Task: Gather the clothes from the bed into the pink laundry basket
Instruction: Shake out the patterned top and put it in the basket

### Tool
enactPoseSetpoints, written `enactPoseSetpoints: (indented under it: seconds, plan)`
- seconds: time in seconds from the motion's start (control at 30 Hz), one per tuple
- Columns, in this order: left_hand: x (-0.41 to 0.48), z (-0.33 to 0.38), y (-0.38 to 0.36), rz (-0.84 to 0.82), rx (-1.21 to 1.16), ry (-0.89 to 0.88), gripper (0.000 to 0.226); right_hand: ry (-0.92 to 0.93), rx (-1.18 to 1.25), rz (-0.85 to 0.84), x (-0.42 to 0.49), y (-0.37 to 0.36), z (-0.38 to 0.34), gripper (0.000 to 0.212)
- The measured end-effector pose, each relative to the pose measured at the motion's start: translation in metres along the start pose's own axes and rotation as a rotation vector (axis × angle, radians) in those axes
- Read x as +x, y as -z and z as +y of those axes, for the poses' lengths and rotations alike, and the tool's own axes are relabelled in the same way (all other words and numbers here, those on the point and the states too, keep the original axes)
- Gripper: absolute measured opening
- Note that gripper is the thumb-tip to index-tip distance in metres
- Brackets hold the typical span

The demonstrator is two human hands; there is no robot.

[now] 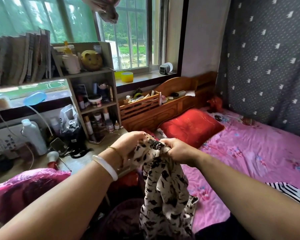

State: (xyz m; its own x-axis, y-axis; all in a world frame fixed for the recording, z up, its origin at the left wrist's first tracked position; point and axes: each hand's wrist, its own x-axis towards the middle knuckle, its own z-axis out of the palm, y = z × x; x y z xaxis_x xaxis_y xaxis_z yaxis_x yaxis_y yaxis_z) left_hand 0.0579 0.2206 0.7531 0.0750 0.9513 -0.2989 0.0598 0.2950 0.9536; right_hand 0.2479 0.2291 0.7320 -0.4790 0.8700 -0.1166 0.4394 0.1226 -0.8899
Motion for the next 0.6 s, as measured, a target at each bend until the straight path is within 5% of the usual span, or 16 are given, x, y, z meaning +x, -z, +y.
enactPoseSetpoints:
  seconds: [0.13,0.27,0.33,0.43,0.6]
  plan:
    - [0.002,-0.009,0.012,0.096,0.06,-0.047,0.038,-0.019,0.204,-0.115,-0.006,0.007,0.002,0.032]
    - [-0.015,-0.032,-0.002,-0.186,0.434,-0.095,0.04,0.016,0.458,-0.188,-0.006,0.011,-0.001,0.03]
    - [-0.014,-0.042,-0.012,-0.19,0.441,-0.085,0.034,0.011,0.555,-0.191,-0.002,0.012,-0.005,0.033]
    - [-0.008,-0.048,-0.012,-0.176,0.298,-0.085,0.028,-0.02,0.477,-0.04,0.004,0.017,-0.003,0.042]
    - [-0.002,-0.053,0.014,-0.154,0.205,-0.012,0.04,-0.076,0.214,0.133,0.01,0.026,0.016,0.017]
